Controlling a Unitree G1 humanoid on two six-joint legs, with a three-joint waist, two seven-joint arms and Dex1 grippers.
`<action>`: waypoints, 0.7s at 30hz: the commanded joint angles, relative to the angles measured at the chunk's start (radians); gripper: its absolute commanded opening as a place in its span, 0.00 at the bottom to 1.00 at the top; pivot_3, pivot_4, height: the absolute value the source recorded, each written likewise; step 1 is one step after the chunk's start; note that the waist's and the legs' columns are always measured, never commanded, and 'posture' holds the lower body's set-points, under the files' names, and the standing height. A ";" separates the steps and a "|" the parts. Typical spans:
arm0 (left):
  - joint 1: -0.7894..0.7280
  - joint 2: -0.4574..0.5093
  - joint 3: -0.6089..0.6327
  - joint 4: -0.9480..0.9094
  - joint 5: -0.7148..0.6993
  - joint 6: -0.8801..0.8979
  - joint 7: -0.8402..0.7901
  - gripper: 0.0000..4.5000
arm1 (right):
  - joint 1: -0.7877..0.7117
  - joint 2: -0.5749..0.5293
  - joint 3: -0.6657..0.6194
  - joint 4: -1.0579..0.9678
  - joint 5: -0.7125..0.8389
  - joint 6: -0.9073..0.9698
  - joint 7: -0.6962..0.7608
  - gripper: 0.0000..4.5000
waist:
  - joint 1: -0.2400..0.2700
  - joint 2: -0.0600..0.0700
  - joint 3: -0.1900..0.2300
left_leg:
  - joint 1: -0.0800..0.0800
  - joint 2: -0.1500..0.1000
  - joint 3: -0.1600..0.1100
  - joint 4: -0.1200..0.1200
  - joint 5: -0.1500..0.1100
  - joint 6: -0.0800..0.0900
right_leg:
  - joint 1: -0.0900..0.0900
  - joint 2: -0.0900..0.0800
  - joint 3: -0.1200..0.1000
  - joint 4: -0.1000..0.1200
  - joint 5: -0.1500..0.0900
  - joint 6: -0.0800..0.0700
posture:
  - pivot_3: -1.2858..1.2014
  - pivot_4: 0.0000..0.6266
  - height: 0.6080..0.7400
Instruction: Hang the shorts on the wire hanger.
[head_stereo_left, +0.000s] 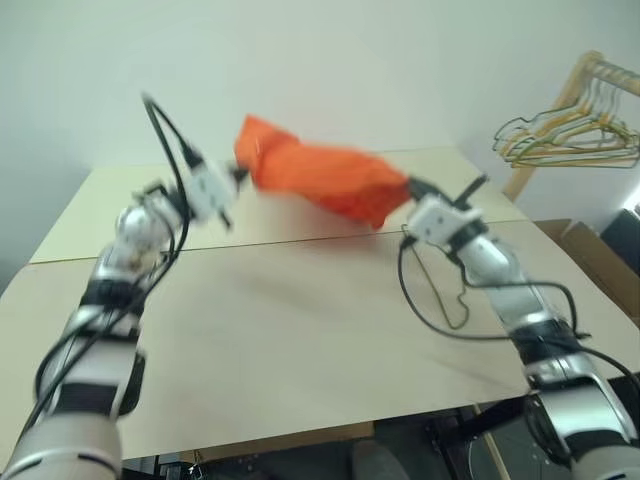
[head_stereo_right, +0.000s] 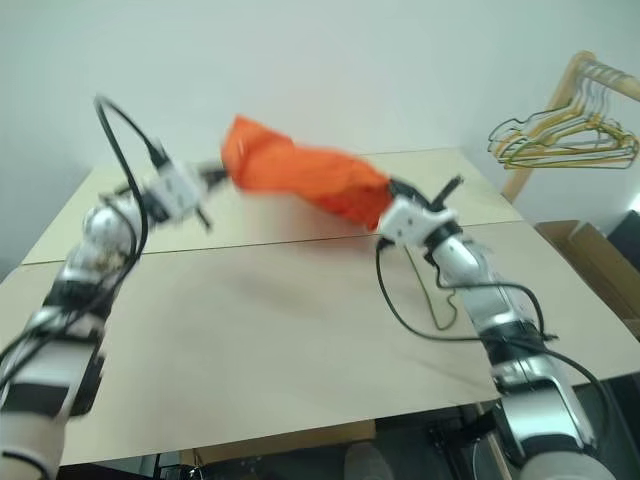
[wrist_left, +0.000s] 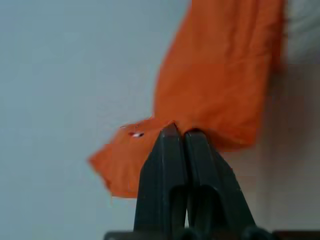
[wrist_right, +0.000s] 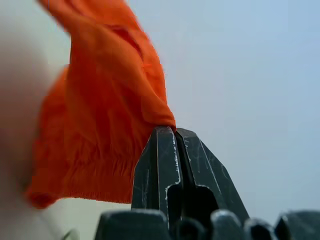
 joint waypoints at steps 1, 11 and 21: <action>0.081 0.158 0.038 -0.266 -0.126 0.178 -0.237 0.01 | 0.015 -0.033 0.023 -0.049 0.072 -0.123 0.130 0.00 | -0.011 0.000 0.000 | 0.002 0.001 -0.001 0.000 0.000 0.000 | 0.001 0.001 0.001 0.002 0.000 0.000 | 0.45 0.00 1.00; 0.449 0.468 0.119 -0.675 -0.241 0.413 -0.536 0.01 | 0.127 -0.154 0.141 -0.060 0.033 -0.314 0.391 0.00 | 0.040 -0.001 0.001 | 0.020 0.002 -0.004 -0.004 -0.012 0.013 | 0.023 0.001 0.003 -0.009 -0.002 0.002 | 0.46 0.00 1.00; 0.682 0.478 0.181 -0.973 -0.273 0.553 -0.506 0.01 | 0.271 -0.288 0.109 -0.170 0.030 -0.346 0.445 0.00 | 0.105 -0.001 0.001 | 0.021 0.002 -0.002 -0.003 -0.015 0.013 | 0.024 0.000 0.003 -0.011 -0.002 0.002 | 0.44 0.00 1.00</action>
